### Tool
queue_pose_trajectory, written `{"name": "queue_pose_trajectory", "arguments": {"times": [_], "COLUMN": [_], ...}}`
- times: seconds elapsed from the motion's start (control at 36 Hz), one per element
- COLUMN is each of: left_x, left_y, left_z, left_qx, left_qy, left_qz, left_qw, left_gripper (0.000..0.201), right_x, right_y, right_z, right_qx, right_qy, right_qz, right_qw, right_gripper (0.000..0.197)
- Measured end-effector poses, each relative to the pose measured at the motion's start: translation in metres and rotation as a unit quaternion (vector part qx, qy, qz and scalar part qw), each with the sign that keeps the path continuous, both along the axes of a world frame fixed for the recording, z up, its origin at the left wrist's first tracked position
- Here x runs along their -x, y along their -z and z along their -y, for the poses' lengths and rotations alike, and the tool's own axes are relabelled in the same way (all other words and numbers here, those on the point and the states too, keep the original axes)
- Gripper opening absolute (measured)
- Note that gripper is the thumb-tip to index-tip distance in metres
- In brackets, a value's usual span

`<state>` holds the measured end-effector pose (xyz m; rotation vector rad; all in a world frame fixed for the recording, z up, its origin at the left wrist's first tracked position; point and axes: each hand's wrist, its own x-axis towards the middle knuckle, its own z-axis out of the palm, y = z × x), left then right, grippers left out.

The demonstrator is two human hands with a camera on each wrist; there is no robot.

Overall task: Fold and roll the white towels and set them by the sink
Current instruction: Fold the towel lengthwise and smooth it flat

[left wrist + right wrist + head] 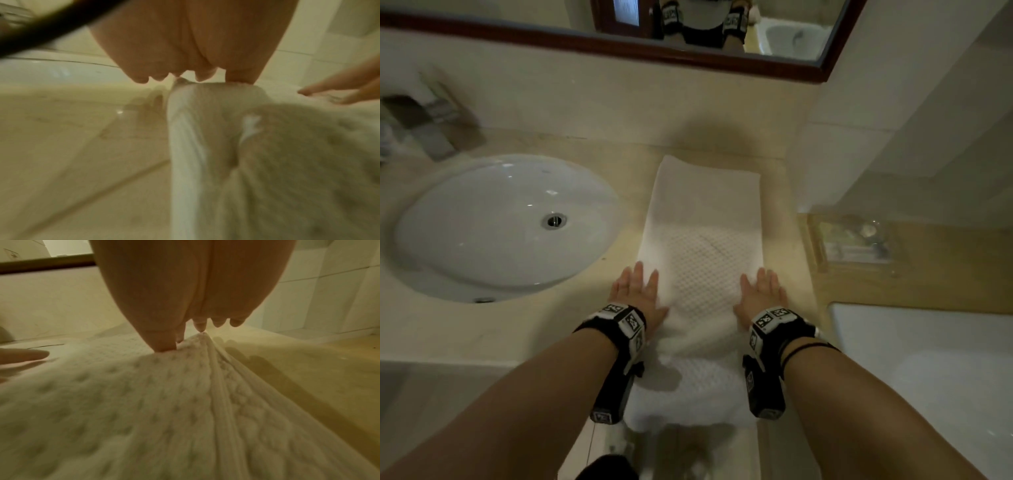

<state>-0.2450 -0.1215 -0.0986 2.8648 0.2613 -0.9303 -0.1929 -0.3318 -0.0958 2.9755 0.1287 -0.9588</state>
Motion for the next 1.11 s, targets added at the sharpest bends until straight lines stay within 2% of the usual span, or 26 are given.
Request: {"name": "queue_pose_trajectory", "arguments": {"times": [0.11, 0.17, 0.25, 0.33, 0.44, 0.56, 0.67, 0.75, 0.86, 0.92, 0.97, 1.03, 1.11], "left_x": [0.011, 0.015, 0.022, 0.033, 0.05, 0.064, 0.071, 0.073, 0.075, 0.075, 0.073, 0.068, 0.054], "left_y": [-0.008, -0.011, -0.013, -0.016, -0.016, -0.014, -0.015, -0.018, -0.018, -0.017, -0.016, -0.017, -0.021], "left_z": [-0.008, -0.011, -0.016, -0.024, -0.034, -0.038, -0.037, -0.033, -0.029, -0.026, -0.023, -0.02, -0.016], "left_qx": [0.043, 0.078, 0.174, 0.206, 0.203, 0.238, 0.236, 0.221, 0.218, 0.215, 0.211, 0.205, 0.183], "left_qy": [-0.096, -0.132, -0.188, -0.236, -0.22, -0.203, -0.196, -0.185, -0.196, -0.211, -0.223, -0.242, -0.266], "left_qz": [0.027, 0.036, 0.066, 0.053, 0.008, -0.004, -0.009, -0.01, -0.012, -0.02, -0.03, -0.029, 0.015], "left_qw": [0.994, 0.988, 0.964, 0.948, 0.954, 0.95, 0.952, 0.957, 0.956, 0.953, 0.951, 0.948, 0.946], "left_gripper": [0.085, 0.086, 0.084, 0.073, 0.048, 0.037, 0.037, 0.034, 0.007, 0.014, 0.022, 0.026, 0.039], "right_x": [0.009, 0.012, 0.016, 0.019, 0.019, 0.026, 0.029, 0.026, 0.019, 0.016, 0.012, 0.007, -0.008], "right_y": [-0.007, -0.012, -0.021, -0.027, -0.033, -0.03, -0.02, -0.018, -0.022, -0.023, -0.022, -0.021, -0.022], "right_z": [-0.015, -0.03, -0.057, -0.084, -0.117, -0.133, -0.135, -0.135, -0.141, -0.141, -0.138, -0.13, -0.099], "right_qx": [0.008, -0.003, -0.047, -0.133, -0.189, -0.143, -0.1, -0.08, -0.059, -0.061, -0.09, -0.137, -0.154], "right_qy": [-0.05, -0.071, -0.074, -0.048, -0.067, -0.144, -0.205, -0.262, -0.305, -0.312, -0.295, -0.236, -0.083], "right_qz": [-0.014, -0.02, -0.018, -0.028, -0.069, -0.065, -0.072, -0.069, -0.059, -0.051, -0.051, -0.043, 0.013], "right_qw": [0.999, 0.997, 0.996, 0.99, 0.977, 0.977, 0.971, 0.959, 0.949, 0.947, 0.95, 0.961, 0.984], "right_gripper": [0.064, 0.057, 0.037, 0.039, 0.05, 0.053, 0.053, 0.049, 0.035, 0.031, 0.033, 0.041, 0.042]}}
